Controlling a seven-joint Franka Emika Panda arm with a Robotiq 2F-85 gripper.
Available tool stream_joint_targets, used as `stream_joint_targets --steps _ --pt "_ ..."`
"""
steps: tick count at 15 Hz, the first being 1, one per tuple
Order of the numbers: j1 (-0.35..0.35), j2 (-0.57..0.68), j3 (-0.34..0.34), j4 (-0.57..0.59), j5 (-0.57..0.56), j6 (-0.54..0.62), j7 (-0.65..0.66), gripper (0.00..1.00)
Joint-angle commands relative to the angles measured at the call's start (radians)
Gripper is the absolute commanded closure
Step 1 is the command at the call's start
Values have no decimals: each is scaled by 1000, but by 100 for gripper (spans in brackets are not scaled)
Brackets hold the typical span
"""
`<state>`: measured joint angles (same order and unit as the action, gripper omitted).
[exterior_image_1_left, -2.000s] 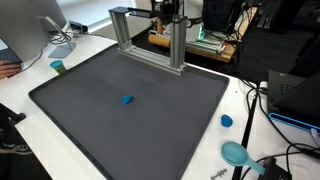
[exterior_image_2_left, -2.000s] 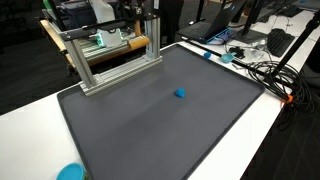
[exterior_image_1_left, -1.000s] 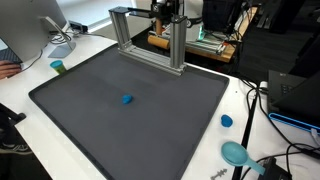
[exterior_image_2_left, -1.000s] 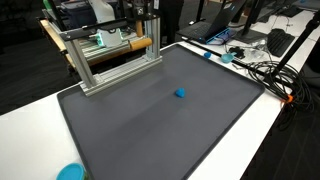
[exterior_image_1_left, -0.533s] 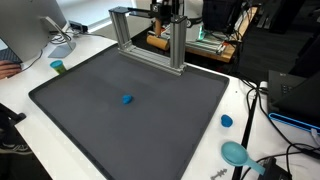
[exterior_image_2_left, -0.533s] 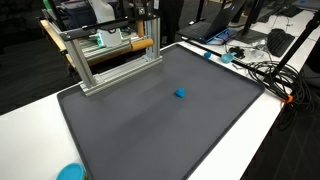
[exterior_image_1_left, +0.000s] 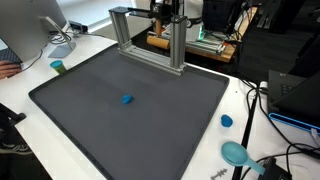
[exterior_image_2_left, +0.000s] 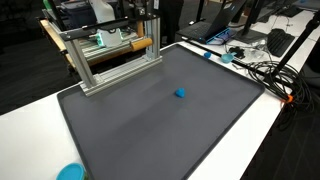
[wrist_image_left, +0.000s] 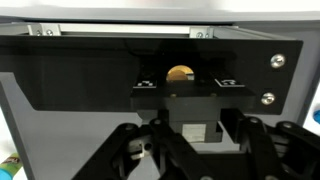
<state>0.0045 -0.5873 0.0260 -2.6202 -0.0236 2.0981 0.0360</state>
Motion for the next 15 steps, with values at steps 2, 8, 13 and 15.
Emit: stream_joint_targets --steps 2,8,13,15 --pt "32 14 -25 26 41 -29 -62 79" --pt "7 11 -17 34 22 35 -29 79" --pt "-38 59 5 124 -19 137 70 79" --pt "-58 120 6 203 -28 145 99 79"
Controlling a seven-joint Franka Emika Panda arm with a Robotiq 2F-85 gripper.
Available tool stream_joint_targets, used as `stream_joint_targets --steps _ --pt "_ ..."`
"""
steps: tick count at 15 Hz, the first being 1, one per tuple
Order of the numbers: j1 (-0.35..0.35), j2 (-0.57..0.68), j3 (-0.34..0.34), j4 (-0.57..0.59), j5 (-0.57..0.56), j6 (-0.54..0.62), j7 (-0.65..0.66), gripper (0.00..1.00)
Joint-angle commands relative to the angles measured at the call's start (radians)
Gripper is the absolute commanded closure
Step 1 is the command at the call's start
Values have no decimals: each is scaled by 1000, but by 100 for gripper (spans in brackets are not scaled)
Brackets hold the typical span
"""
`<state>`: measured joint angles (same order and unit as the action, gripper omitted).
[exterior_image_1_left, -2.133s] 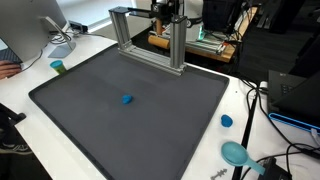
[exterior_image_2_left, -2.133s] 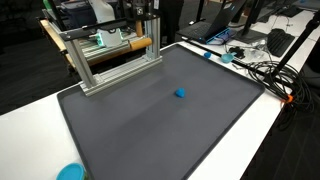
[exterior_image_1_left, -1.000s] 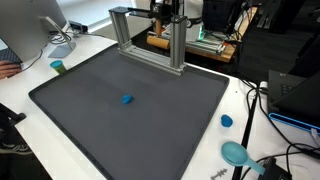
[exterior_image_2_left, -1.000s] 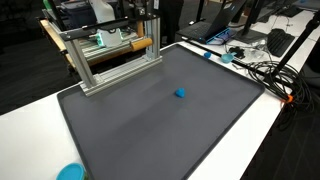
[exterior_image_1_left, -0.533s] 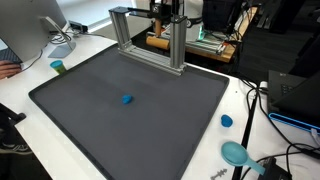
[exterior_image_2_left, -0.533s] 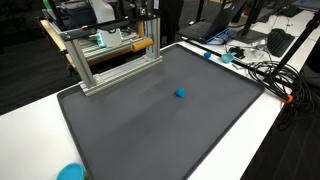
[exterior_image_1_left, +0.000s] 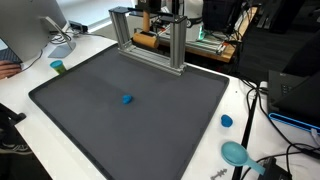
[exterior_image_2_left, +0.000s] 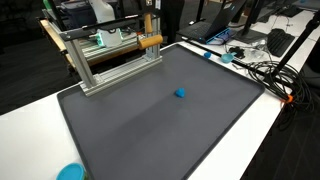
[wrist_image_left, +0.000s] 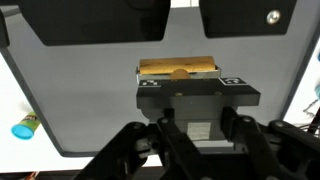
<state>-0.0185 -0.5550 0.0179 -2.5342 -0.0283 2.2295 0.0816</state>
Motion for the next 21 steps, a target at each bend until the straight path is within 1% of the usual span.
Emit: stream_joint_targets --steps 1,3,6,9,11,12,14,16,17,18,21 --pt "-43 126 14 166 -28 -2 63 79" --pt "-64 222 16 282 -52 -43 89 79" --pt "-82 375 19 445 -91 -74 116 79" --pt "-64 527 7 586 -147 -147 133 79" --pt "-50 611 -7 676 -146 -230 119 79" --pt "-47 522 -15 551 -126 -140 109 54" --pt "-43 595 -18 618 -127 -180 108 54" --pt "-42 620 -20 646 -127 -192 107 54" --pt "-38 626 -15 628 -112 -147 113 79" --pt "-33 633 -14 613 -108 -100 131 79" --pt "-4 678 2 578 -74 13 130 79"
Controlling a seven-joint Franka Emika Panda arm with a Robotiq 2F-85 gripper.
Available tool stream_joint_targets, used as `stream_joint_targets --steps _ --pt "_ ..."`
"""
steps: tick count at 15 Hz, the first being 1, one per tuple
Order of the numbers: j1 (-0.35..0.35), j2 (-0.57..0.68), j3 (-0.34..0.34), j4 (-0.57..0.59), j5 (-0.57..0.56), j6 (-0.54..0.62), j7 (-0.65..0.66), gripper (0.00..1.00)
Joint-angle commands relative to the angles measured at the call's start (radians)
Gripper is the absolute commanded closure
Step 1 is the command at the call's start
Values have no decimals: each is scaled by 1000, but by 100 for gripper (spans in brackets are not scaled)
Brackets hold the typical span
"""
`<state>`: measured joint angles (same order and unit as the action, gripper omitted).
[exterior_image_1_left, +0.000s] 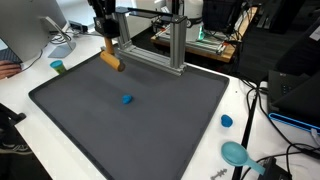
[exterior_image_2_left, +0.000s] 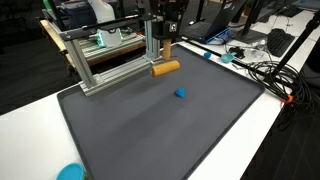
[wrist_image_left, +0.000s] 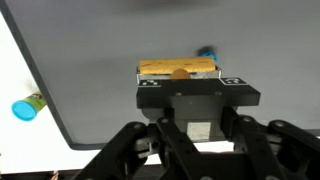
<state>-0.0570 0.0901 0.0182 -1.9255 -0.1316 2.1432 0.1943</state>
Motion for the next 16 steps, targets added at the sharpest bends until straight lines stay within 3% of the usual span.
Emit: stream_joint_targets --steps 1,8,9,10,11,16 --pt "47 53 5 -40 36 126 19 79" --pt "108 88 0 -100 43 283 61 79" --pt "107 116 3 -80 52 246 34 54" --pt "109 115 3 -83 52 260 39 54" --pt "109 114 2 -83 52 263 41 79" --pt "91 124 -9 -74 77 293 27 79"
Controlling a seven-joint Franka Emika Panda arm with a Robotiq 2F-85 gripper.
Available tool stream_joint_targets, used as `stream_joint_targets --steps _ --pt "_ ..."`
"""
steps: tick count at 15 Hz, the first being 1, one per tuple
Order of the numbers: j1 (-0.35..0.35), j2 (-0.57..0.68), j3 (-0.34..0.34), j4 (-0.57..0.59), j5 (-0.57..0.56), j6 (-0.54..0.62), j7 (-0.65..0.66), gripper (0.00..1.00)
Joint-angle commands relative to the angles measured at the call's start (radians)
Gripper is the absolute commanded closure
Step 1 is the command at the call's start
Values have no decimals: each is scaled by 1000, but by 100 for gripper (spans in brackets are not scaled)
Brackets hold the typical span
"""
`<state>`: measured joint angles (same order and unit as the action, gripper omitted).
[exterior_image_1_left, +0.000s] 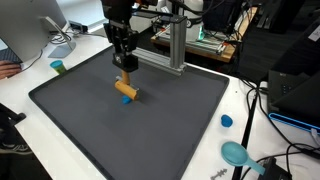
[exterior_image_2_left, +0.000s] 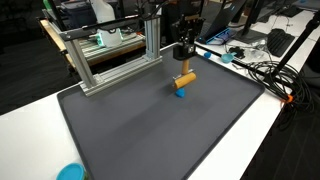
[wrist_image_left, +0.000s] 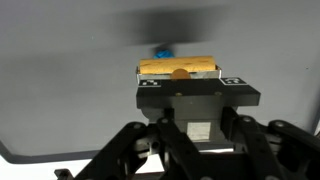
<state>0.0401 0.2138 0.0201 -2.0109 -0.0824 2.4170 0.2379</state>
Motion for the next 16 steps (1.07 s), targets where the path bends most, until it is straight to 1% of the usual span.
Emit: stream_joint_targets --steps 1,4,8,16 --pt "-7 1 -14 13 29 19 -17 79" --pt "-12 8 -14 18 44 -7 -30 79" --pt "-12 25 -16 17 55 21 -34 79" --pt "-28 48 -27 23 82 30 -43 79"
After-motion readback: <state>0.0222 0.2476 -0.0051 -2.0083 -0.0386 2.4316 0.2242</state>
